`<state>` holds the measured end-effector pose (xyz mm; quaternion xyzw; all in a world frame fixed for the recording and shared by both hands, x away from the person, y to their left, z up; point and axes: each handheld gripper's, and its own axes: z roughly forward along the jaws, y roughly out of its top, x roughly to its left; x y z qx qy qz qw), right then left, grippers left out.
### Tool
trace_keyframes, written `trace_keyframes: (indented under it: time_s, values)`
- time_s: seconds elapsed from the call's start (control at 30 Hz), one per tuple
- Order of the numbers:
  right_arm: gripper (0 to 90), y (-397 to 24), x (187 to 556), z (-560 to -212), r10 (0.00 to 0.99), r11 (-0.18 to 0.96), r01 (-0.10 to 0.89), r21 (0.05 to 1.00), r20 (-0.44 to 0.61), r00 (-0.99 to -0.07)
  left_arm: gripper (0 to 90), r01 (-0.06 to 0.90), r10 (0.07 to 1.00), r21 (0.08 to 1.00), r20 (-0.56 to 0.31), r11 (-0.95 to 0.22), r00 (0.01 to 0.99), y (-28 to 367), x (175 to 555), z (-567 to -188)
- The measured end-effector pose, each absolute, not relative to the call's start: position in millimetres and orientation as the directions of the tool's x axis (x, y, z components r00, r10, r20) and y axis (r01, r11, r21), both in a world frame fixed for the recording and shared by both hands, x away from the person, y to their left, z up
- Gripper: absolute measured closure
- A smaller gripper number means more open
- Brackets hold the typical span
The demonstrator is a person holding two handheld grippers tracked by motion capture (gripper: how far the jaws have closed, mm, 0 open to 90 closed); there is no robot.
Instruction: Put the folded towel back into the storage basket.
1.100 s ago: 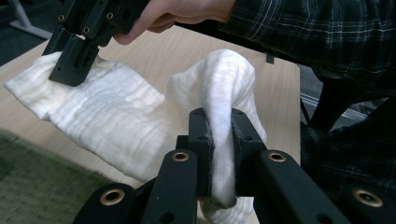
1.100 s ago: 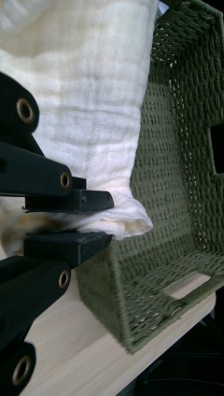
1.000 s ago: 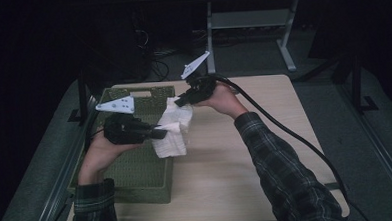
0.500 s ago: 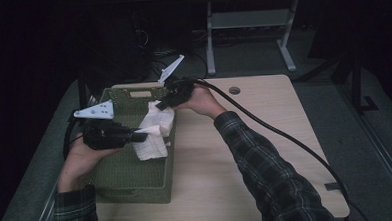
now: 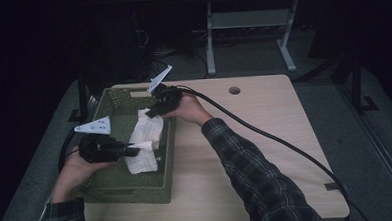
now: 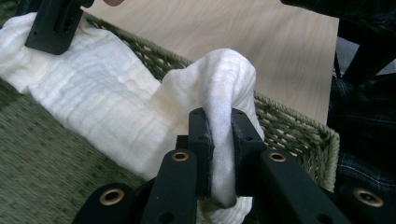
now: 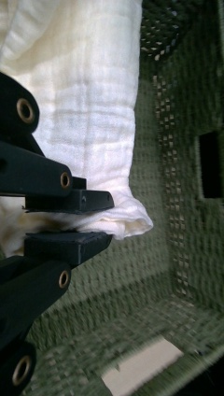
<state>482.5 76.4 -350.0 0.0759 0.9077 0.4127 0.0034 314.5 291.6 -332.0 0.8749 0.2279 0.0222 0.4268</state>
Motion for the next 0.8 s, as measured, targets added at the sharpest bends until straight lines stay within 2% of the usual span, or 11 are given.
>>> trace_keyframes:
  time_s: [0.47,0.63,0.8]
  values:
    - [80.7,82.7,467.9,-368.1,0.113,0.685,0.105,0.721,0.038,-0.993,78.8,0.381,0.362,0.727,-0.194,-0.571,0.912,281.9,315.4,-347.7]
    - [80.7,83.5,468.1,-368.8,0.109,0.689,0.101,0.718,0.035,-0.993,54.0,0.4,0.397,0.735,-0.193,-0.547,0.898,281.1,318.9,-349.1]
    - [80.7,82.3,469.5,-365.6,0.116,0.685,0.098,0.722,0.025,-0.993,43.8,0.407,0.419,0.752,-0.191,-0.518,0.888,280.2,321.0,-348.4]
